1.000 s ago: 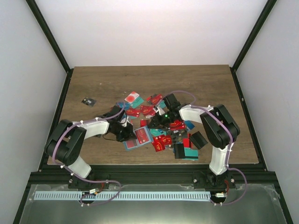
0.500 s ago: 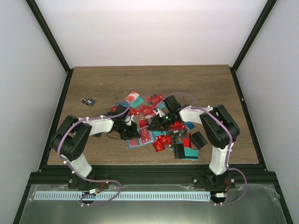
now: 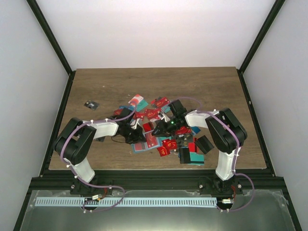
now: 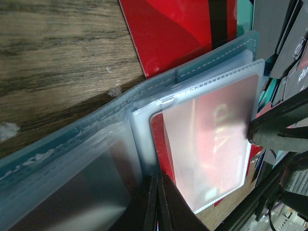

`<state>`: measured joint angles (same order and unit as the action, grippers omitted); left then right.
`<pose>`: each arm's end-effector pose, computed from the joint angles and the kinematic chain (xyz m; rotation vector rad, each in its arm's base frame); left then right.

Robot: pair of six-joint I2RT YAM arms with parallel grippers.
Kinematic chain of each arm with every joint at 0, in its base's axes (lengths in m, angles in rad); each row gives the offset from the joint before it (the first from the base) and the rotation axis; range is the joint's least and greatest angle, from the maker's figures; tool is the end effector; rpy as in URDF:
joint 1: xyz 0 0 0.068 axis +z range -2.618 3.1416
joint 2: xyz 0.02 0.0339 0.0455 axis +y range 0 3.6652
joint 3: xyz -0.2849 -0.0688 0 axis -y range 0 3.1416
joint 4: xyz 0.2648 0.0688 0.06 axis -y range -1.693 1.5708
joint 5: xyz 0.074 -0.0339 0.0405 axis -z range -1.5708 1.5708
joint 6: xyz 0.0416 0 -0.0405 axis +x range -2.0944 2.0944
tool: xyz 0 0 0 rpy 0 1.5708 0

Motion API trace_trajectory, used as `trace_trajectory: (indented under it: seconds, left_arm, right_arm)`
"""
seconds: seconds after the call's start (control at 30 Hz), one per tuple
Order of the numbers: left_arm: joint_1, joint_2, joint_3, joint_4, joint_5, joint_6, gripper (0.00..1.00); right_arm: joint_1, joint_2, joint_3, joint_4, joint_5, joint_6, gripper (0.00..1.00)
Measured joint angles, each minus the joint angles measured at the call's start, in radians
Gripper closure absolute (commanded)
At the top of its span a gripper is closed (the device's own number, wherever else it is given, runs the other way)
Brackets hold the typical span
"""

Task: Put the credit cards into the card holder
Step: Insert the credit card into the card holder.

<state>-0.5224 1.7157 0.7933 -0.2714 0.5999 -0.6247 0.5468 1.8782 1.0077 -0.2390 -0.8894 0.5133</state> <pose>0.2559 -0.1744 0.1199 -0.0229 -2.9399 1.0662 0.2970 0.2186 0.1315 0.3477 -2.6978 -1.4324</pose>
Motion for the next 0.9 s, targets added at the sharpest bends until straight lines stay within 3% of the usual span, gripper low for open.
trace_trajectory:
  seconds: [0.2, 0.9]
  left_arm:
    - [-0.001, 0.0, 0.0, 0.0, 0.0, 0.001, 0.96]
    - [-0.002, 0.0, 0.0, 0.001, -0.001, 0.001, 0.96]
  right_arm:
    - [0.0, -0.02, -0.003, -0.008, 0.034, -0.005, 0.64]
    - [0.0, -0.061, -0.076, 0.015, 0.051, 0.003, 0.64]
